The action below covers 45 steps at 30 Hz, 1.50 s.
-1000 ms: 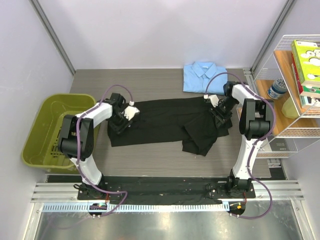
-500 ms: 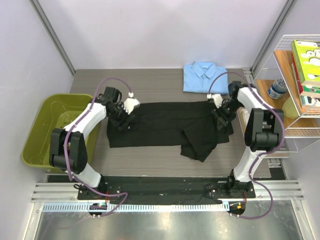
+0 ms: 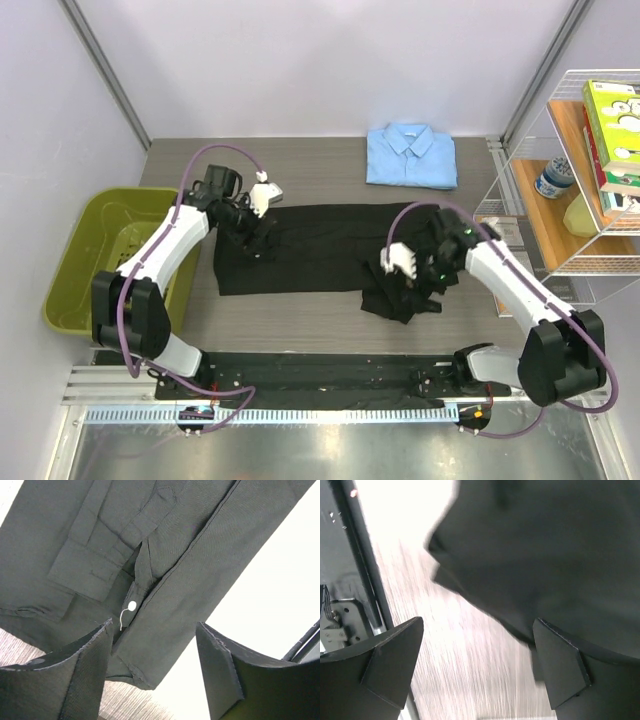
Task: Fold and stack the long sleeve shirts
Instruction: Fold the shirt
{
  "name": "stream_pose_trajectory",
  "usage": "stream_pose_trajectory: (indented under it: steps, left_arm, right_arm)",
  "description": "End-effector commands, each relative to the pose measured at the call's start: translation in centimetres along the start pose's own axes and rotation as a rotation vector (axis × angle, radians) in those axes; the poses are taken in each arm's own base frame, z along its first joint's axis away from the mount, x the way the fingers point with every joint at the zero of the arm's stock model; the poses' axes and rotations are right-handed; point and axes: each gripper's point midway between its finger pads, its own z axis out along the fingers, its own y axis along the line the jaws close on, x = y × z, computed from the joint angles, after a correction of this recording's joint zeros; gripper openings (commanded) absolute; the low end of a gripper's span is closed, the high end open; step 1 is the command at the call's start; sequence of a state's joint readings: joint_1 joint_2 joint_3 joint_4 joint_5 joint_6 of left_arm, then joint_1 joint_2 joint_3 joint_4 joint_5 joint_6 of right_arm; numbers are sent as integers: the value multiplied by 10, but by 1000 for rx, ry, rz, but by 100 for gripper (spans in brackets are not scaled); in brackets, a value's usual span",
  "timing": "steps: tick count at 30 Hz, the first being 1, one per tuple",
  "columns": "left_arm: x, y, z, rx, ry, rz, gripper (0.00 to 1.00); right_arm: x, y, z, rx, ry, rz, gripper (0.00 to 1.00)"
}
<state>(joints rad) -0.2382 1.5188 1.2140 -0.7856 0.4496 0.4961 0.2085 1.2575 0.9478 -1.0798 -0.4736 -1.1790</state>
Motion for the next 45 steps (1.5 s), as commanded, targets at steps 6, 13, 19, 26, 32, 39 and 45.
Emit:
stream_pose_trajectory:
  steps: [6, 13, 19, 26, 32, 39, 45]
  left_arm:
    - [4, -4, -18, -65, -13, 5, 71]
    - [4, -9, -28, -80, -28, 22, 71]
    - [3, -9, -27, -69, -23, 7, 71]
    - [-4, -12, -27, -56, -52, -18, 72]
    - [-17, -76, -19, 112, -99, 207, 86]
    - [-46, -180, 70, 289, -64, 513, 80]
    - [-64, -259, 126, 449, -45, 723, 75]
  right_arm:
    - [-12, -6, 54, 81, 27, -178, 61]
    - [-75, -43, 17, 126, -73, -184, 1]
    - [-107, -106, 23, 95, -3, -170, 17]
    - [-98, -186, -2, 142, -16, 148, 73]
    - [-75, -114, -41, 17, -111, 242, 76]
    - [-58, -107, -32, -11, -219, 563, 76]
    - [-51, -138, -53, 7, -322, 763, 84]
